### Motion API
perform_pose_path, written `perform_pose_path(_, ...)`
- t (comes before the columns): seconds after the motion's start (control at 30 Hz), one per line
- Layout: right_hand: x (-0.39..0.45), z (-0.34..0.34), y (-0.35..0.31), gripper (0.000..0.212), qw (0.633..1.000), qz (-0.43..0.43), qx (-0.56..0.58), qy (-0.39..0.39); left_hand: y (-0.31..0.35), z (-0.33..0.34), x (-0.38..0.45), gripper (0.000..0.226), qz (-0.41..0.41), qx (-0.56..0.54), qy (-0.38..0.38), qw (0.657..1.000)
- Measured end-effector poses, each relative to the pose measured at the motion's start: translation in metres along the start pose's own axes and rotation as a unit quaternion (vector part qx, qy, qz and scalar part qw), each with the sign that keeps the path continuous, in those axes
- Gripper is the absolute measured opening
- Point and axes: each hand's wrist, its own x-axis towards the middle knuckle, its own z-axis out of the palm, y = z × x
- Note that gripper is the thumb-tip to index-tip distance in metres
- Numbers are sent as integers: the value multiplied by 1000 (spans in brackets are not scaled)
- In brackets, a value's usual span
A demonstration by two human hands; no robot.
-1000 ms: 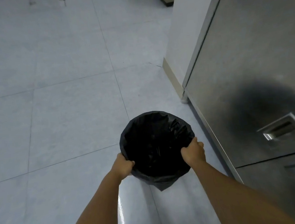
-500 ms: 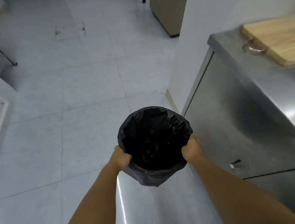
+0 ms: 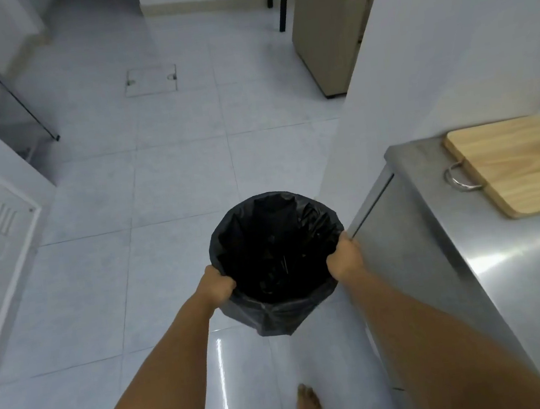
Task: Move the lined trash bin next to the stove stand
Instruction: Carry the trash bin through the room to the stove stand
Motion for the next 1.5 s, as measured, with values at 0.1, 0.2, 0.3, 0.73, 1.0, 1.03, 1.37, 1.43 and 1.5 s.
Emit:
perform_pose_path(0.1,23,-25,-23,69,1000,-11,-17,-4,32,0,10,51,-9,-10,3,1000)
perform_pose_path(0.2,54,-49,-50,63,999,-31,-31,-9,63,-5,26,48,-18,-22,7,1000)
perform_pose_path(0.3,84,-68,-77,59,998,-41,-38,-13,97,-14,47,51,-13,-30,8,999)
perform_pose_path(0.73,268,-103,-225,61,998,-47,-51,-9,243,-85,232,29,29,-36,-3,999)
perform_pose_path(1.0,382,-124,-347,57,998,-50,-27,4,347,-158,348,46,27,-35,-4,999)
perform_pose_path(1.03,398,-126,-361,57,998,-54,-25,7,358,-166,361,40,31,-36,-4,999)
perform_pose_path(1.37,561,-159,-495,54,997,-69,-32,-6,487,-225,506,44,12,-45,27,999)
perform_pose_path(1.43,588,-169,-521,54,998,-64,-26,-13,515,-238,527,47,0,-49,30,998)
perform_pose_path(1.5,618,-180,-548,55,998,-63,-24,-18,544,-251,554,51,-3,-59,27,998)
